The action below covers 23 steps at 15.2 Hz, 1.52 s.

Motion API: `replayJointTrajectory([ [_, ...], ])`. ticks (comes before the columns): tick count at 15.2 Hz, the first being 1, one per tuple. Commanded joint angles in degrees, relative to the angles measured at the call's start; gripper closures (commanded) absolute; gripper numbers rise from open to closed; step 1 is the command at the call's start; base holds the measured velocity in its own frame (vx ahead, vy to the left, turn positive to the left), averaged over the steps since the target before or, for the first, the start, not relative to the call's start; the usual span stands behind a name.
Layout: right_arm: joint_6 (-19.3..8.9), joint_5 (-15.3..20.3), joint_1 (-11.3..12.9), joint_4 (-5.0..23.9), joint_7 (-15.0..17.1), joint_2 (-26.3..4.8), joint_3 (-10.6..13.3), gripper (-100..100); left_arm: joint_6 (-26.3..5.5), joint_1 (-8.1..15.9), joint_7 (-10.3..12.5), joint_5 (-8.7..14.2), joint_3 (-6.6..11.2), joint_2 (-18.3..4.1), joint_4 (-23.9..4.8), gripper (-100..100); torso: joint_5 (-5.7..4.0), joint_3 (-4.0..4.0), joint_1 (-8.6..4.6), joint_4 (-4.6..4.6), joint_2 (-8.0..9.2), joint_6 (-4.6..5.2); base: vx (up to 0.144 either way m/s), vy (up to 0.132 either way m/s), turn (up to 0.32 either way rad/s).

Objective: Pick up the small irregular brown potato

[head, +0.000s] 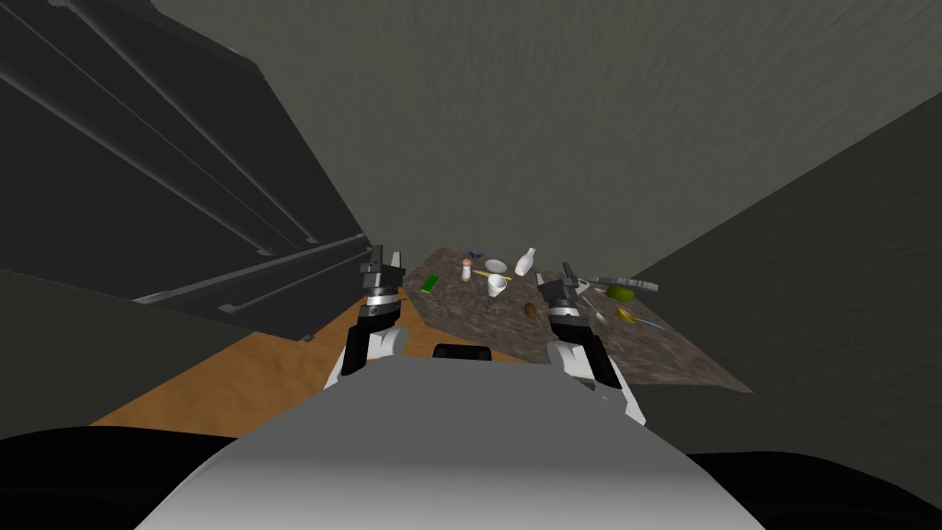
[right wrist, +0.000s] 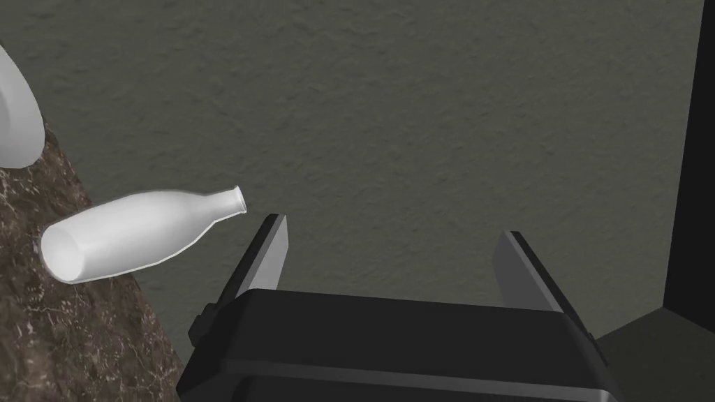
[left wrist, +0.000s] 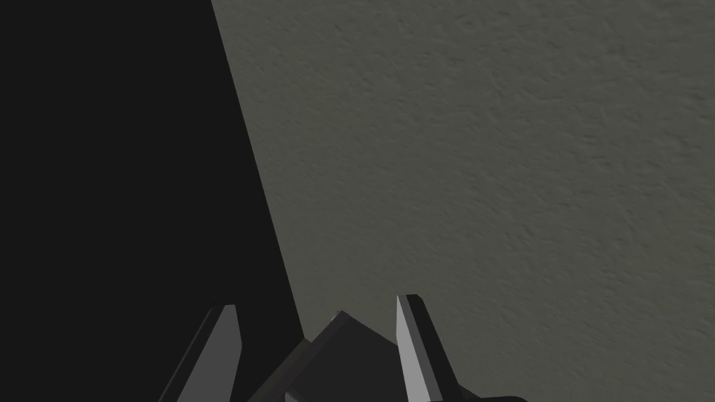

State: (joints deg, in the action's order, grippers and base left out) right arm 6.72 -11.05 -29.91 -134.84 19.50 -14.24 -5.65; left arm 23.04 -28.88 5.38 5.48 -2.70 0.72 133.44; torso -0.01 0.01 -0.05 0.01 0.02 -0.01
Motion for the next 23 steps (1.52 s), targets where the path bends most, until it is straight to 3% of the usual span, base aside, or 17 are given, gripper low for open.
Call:
replayJointTrajectory([
  [1, -1.9, -0.4, 0.2, 0.5, 2.9, -0.5, -0.6, -100, 0.0, 0.0, 0.0, 0.0, 0.00, 0.0, 0.0, 0, 0.00, 0.00, 0.00, 0.00, 0.00, 0.00, -0.010, -0.010, 0.071],
  [2, -1.9, -0.4, 0.2, 0.5, 3.6, -0.5, -0.6, -100, 0.0, 0.0, 0.0, 0.0, 0.00, 0.0, 0.0, 0, 0.00, 0.00, 0.00, 0.00, 0.01, 0.00, -0.009, -0.009, 0.025],
  [3, -4.3, -1.0, 0.4, 0.8, 5.2, -1.1, -1.5, -100, 0.0, 0.0, 0.0, 0.0, 0.00, 0.0, 0.0, 0, 0.00, 0.00, 0.00, 0.00, 0.00, 0.01, -0.010, -0.009, 0.058],
  [5, -4.3, -1.0, 0.4, 0.8, 7.3, -1.1, -1.5, -100, 0.0, 0.0, 0.0, 0.0, 0.00, 0.0, 0.0, 0, 0.00, 0.00, -0.01, 0.00, 0.00, 0.00, -0.009, -0.010, 0.051],
  [6, -6.8, -1.5, 0.5, 1.1, 8.8, -1.5, -2.5, -100, 0.0, 0.0, 0.0, 0.0, 0.00, 0.0, 0.0, 0, 0.00, 0.00, 0.00, 0.00, 0.00, 0.01, -0.010, -0.010, 0.054],
  [8, -6.8, -1.5, 0.5, 1.1, 11.1, -1.5, -2.5, -100, 0.0, 0.0, 0.0, 0.0, 0.00, 0.0, 0.0, 0, -0.01, 0.01, -0.01, 0.00, 0.01, 0.01, -0.009, -0.010, 0.047],
  [9, -8.9, -2.1, 0.7, 1.5, 12.4, -1.9, -3.4, -100, 0.0, 0.0, 0.0, 0.0, 0.00, 0.0, 0.0, 0, 0.00, 0.00, 0.00, 0.00, 0.01, 0.01, -0.010, -0.009, 0.079],
  [12, -9.4, -2.1, 0.7, 1.5, 14.9, -1.9, -3.4, -100, 0.0, 0.0, 0.0, 0.0, 0.00, 0.0, 0.0, 0, 0.00, 0.00, 0.00, 0.00, 0.00, 0.01, -0.006, -0.006, 0.034],
  [13, -11.9, -2.7, 0.8, 1.8, 16.8, -2.1, -4.4, -100, 0.0, 0.0, 0.0, 0.0, 0.00, 0.0, 0.0, 0, 0.00, 0.00, 0.01, 0.00, -0.01, 0.02, -0.006, -0.006, 0.061],
  [15, -12.0, -2.7, 0.8, 1.8, 18.9, -2.1, -4.4, -100, 0.0, 0.0, 0.0, 0.0, 0.00, 0.0, 0.0, 0, 0.00, 0.00, 0.00, 0.00, 0.00, 0.00, -0.008, -0.009, 0.056],
  [16, -14.3, -3.4, 1.0, 2.2, 20.3, -2.3, -5.4, -100, 0.0, 0.0, 0.0, 0.0, 0.00, 0.0, 0.0, 0, 0.00, 0.00, 0.01, 0.00, 0.00, 0.01, -0.011, -0.010, 0.069],
  [19, -14.7, -3.4, 1.0, 2.2, 22.9, -2.3, -5.4, -100, 0.0, 0.0, 0.0, 0.0, 0.00, 0.0, 0.0, 0, -0.01, 0.00, -0.01, 0.00, 0.01, 0.01, -0.009, -0.011, 0.034],
  [20, -17.4, -4.0, 1.1, 2.5, 24.9, -2.4, -6.3, -100, 0.0, 0.0, 0.0, 0.0, 0.00, 0.0, 0.0, 0, 0.00, 0.00, 0.00, 0.00, 0.00, 0.02, -0.007, -0.006, 0.075],
  [23, -17.4, -4.0, 1.1, 2.5, 27.0, -2.4, -6.3, -100, 0.0, 0.0, 0.0, 0.0, 0.00, 0.0, 0.0, 0, 0.00, 0.00, 0.01, 0.00, 0.00, 0.02, -0.007, -0.008, 0.034],
])
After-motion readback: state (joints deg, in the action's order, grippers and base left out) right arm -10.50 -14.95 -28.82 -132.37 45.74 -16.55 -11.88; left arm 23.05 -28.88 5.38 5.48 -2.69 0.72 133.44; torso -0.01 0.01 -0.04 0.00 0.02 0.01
